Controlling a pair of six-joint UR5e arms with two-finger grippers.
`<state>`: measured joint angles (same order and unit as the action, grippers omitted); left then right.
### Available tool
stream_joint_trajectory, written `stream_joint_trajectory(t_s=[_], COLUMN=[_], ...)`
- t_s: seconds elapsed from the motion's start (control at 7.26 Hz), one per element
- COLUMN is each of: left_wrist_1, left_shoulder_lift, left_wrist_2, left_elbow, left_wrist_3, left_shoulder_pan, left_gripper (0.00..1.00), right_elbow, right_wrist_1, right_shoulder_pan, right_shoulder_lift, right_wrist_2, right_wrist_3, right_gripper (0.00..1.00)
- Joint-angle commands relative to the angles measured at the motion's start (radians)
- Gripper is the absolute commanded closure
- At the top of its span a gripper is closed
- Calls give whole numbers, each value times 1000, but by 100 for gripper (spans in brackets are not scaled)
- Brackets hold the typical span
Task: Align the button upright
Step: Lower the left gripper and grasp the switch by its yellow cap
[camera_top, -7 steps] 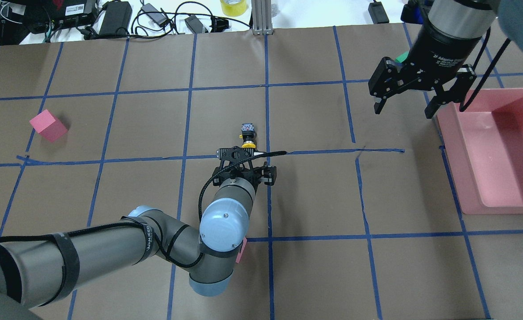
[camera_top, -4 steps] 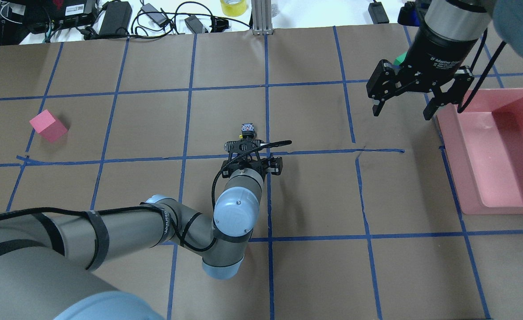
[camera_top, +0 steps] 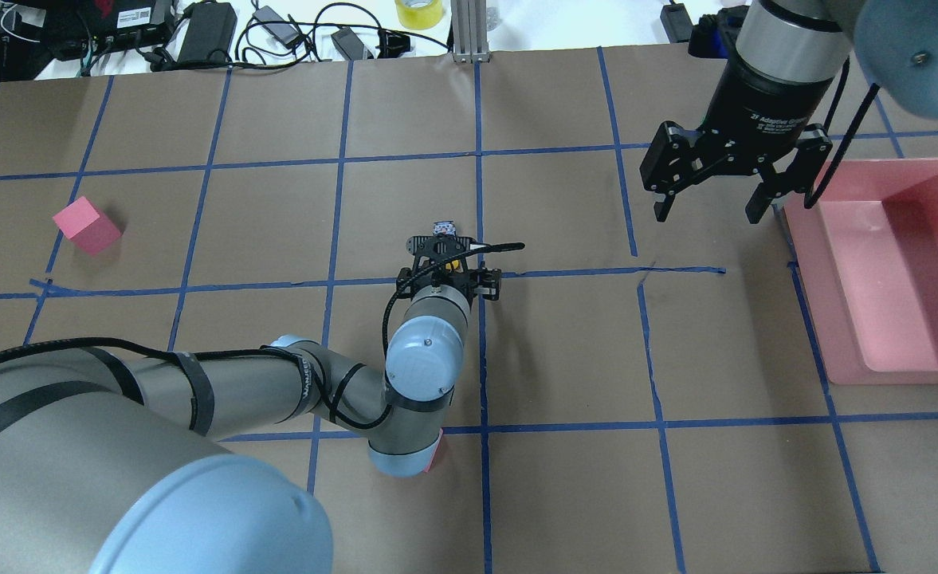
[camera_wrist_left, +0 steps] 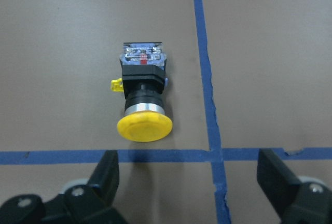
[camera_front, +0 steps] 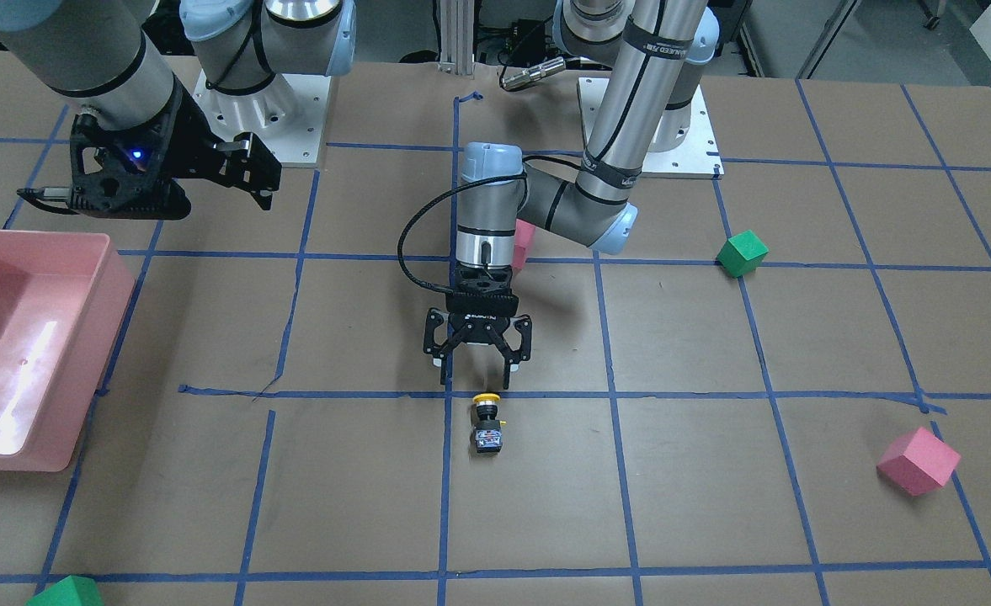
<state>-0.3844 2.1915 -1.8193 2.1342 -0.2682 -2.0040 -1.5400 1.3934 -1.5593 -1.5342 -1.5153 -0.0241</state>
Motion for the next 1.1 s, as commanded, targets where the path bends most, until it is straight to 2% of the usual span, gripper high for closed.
stream_joint_trajectory(t_s=[0.0,0.28,0.41,0.69,0.83,0.96], left_wrist_1=[-22,-22,-22,-22,-22,-21], left_shoulder_lift=[7,19,25,31,31,31], left_wrist_2=[35,38,38,37,38,38], left_elbow=[4,1,1,1,1,1], left_wrist_3=[5,3,3,3,3,3], left_shoulder_pan=[34,34,34,36,34,34], left_gripper=[9,13,25,34,36,45], right_elbow=[0,-2,-2,-2,-2,-2], right_wrist_1=[4,-2,-4,-4,-2,-2], right_shoulder_pan=[-4,-4,-4,-4,-4,-4], right_shoulder_lift=[2,3,5,2,0,0], right_wrist_2=[15,0,-2,-3,-5,-5], right_wrist_3=[-13,-2,-7,-5,-7,-7], right_gripper=[0,0,0,0,0,0])
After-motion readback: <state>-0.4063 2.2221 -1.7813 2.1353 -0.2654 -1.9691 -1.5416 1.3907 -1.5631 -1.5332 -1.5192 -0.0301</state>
